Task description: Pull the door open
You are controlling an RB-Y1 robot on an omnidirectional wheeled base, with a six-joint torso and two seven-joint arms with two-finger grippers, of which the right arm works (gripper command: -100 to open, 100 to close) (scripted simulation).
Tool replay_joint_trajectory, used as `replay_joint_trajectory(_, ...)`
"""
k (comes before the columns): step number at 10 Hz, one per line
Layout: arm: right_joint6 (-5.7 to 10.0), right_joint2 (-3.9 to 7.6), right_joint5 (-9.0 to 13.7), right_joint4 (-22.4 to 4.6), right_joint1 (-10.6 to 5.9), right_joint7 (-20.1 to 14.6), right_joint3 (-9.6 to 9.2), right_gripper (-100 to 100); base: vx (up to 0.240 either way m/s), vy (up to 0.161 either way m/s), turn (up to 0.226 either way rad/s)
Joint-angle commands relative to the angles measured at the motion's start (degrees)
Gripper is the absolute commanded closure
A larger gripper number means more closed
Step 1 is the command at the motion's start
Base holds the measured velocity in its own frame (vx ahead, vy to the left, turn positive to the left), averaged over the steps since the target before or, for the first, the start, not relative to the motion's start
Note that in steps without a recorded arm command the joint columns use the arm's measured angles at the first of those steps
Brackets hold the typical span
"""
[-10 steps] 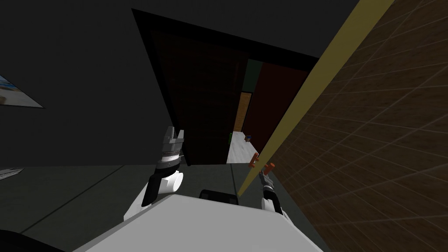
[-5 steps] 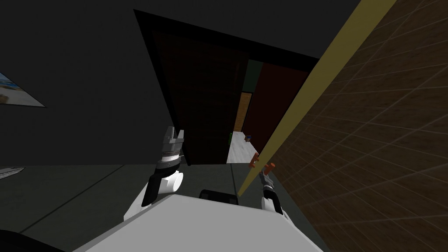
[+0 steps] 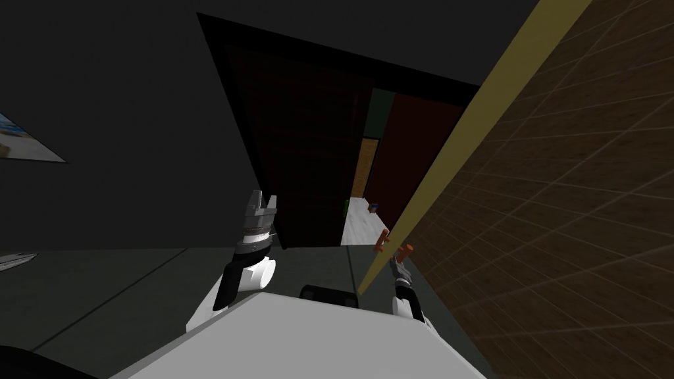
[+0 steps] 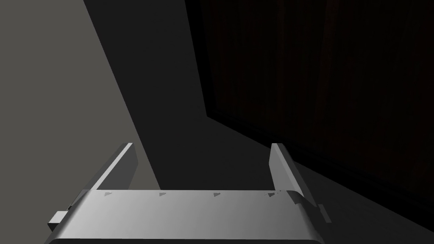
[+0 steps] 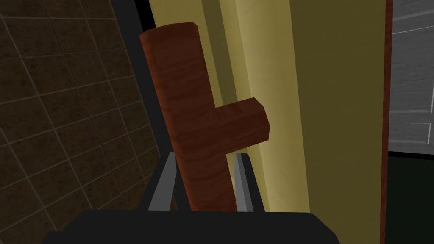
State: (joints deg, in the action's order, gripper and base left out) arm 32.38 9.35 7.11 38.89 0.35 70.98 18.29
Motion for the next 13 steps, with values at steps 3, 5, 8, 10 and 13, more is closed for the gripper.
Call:
replay_joint_trajectory(3,-0.6,0.65,0.2,0.28,0.28,-2.32,-0.49,100,-0.013,-0.007,0.02)
replay_joint_trajectory(5,-0.44,0.75,0.41,0.39,0.33,-4.24,-0.84,100,-0.043,-0.072,0.084)
replay_joint_trajectory(8,-0.15,0.93,0.8,0.6,0.42,-7.65,-1.46,100,-0.033,-0.067,0.056)
replay_joint_trajectory(10,0.05,1.05,1.06,0.74,0.48,-9.93,-1.87,100,-0.041,-0.056,0.071)
replay_joint_trajectory(13,0.45,1.31,1.58,1.02,0.61,-14.14,-2.72,100,-0.045,-0.08,0.077)
